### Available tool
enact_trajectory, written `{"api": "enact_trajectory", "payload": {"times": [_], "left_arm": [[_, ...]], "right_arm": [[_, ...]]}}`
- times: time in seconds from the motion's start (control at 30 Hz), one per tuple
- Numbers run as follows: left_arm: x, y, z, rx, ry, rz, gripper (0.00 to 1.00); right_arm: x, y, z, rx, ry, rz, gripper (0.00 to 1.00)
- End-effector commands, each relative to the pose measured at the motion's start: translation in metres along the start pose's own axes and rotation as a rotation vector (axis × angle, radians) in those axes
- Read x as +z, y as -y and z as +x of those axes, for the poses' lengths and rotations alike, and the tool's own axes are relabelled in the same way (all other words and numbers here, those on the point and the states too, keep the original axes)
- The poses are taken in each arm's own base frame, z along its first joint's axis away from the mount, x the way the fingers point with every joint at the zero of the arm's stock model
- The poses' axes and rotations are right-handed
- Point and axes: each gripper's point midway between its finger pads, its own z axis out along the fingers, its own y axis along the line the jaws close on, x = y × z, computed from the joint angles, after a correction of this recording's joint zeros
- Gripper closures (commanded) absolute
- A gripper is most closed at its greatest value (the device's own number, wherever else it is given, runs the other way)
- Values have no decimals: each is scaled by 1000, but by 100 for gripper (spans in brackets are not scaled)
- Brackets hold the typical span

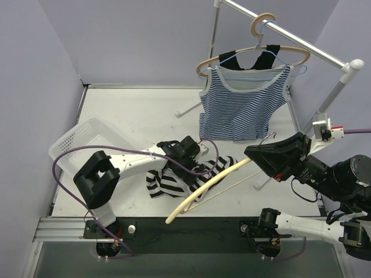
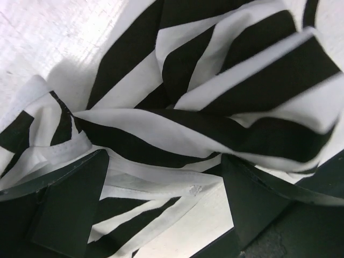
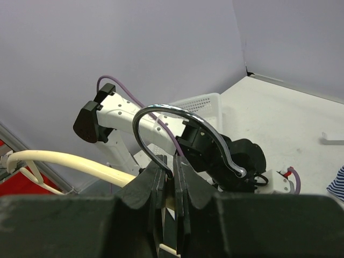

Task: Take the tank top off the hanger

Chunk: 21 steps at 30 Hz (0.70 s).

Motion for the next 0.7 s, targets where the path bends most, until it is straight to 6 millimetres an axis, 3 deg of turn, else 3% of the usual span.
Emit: {"api": "enact_trajectory", "payload": {"times": [0.0,0.1,0.2,0.23,0.3,0.33,0.47,0.67], "left_arm": [[13,10,-1,6,-9,33,3],[29,1,8,-27,-45,-26,4],[38,-9,13,-41,-75,-84,19],[37,-8,12,-46,-72,-80,44],[34,-7,10,-65,-62,-81,76],[28,-8,5,-73,-42,-85,99],[-8,-28,-23,-102,55,-212,100],[-120,-63,-94,-211,349,-290,100]], "right_arm": [[-1,-5,-29,27,105,-10,100],[2,-3,-27,31,103,6,100],[7,-3,-25,34,97,10,100],[7,-3,-25,36,95,11,100],[7,-3,-24,46,95,9,100],[7,-3,-23,46,91,10,100],[9,-4,-20,69,95,4,100],[25,-19,-3,73,16,-64,100]]}}
